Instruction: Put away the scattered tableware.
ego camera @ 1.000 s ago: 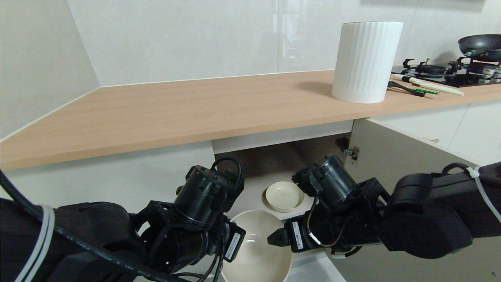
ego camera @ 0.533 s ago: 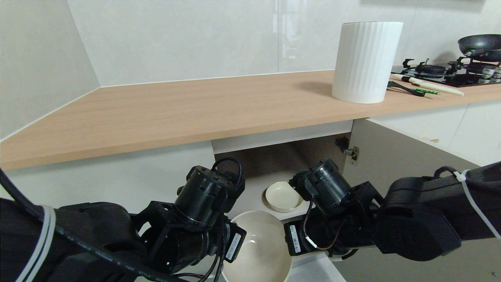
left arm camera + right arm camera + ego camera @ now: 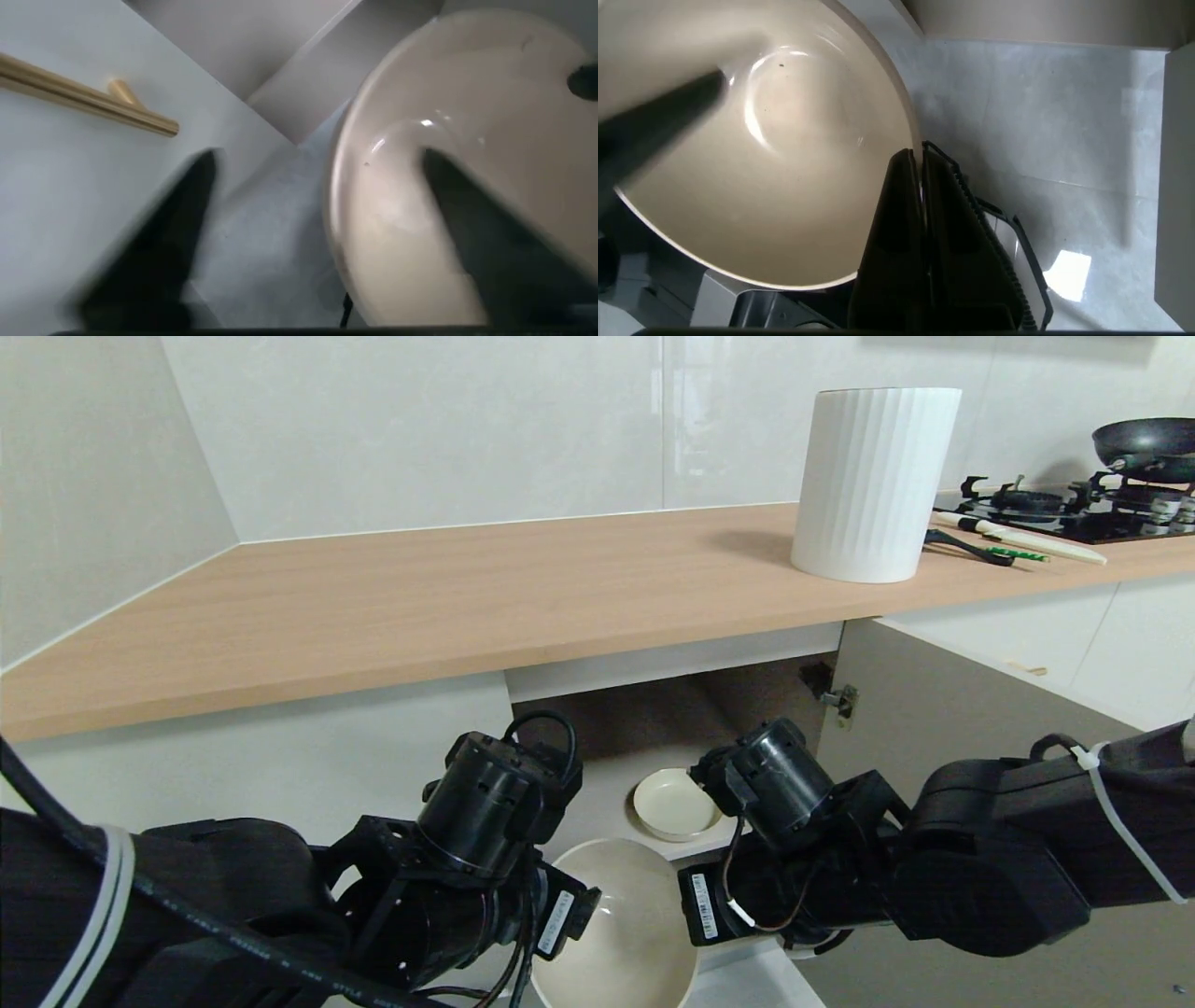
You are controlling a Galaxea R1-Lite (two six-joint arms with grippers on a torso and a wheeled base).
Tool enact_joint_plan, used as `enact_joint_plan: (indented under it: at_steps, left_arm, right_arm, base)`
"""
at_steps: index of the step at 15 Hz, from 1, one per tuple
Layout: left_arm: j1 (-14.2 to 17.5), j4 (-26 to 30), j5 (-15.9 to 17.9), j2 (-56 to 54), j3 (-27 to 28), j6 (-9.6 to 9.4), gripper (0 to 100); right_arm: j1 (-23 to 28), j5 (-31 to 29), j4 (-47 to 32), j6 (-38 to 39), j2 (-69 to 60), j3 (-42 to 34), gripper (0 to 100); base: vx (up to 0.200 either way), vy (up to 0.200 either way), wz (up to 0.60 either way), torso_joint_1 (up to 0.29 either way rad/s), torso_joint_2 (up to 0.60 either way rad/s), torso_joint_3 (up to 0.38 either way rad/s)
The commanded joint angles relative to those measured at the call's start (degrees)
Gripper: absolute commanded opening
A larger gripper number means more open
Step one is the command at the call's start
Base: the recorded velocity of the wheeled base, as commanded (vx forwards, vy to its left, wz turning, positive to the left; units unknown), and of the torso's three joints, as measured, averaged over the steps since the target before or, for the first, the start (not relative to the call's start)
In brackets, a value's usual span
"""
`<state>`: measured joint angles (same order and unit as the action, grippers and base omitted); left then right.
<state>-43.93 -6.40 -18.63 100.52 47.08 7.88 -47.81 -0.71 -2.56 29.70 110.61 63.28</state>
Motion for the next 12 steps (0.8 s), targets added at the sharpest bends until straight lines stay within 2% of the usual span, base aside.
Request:
enact_joint_plan:
  at_steps: [1,3,6,10,12]
  left_arm:
    - [0.0,0.0,-0.5,-0.7,0.1,0.04,100]
    - [0.6,0.0,-1.8,-3.8,0.0,0.04,100]
    - [0.9,0.2,-1.8,-8.4,-0.4,0.04,100]
    - [0.9,0.2,-1.8,-8.2,-0.5,0.04,100]
    - [0.9,0.2,-1.8,-8.2,-0.5,0.04,100]
  right_arm:
    - [0.0,0.0,0.0,0.0,0.2,-0.3,0]
    - [1.4,-0.3,0.0,0.0,1.9,-0.2,0]
    - [6.9,-2.5,1.2,0.6,8.4,2.7,0]
    - [12.8,-6.1,1.4,6.6,15.3,9.4,0]
    - [14.1,-8.7,1.3,8.3,16.9,11.9,0]
  base:
    - [0.0,0.0,0.0,0.0,0.0,0.0]
    - [0.0,0.0,0.0,0.0,0.0,0.0]
    - [0.0,0.0,0.0,0.0,0.0,0.0]
    - [0.0,0.0,0.0,0.0,0.0,0.0]
    - [0.0,0.0,0.0,0.0,0.0,0.0]
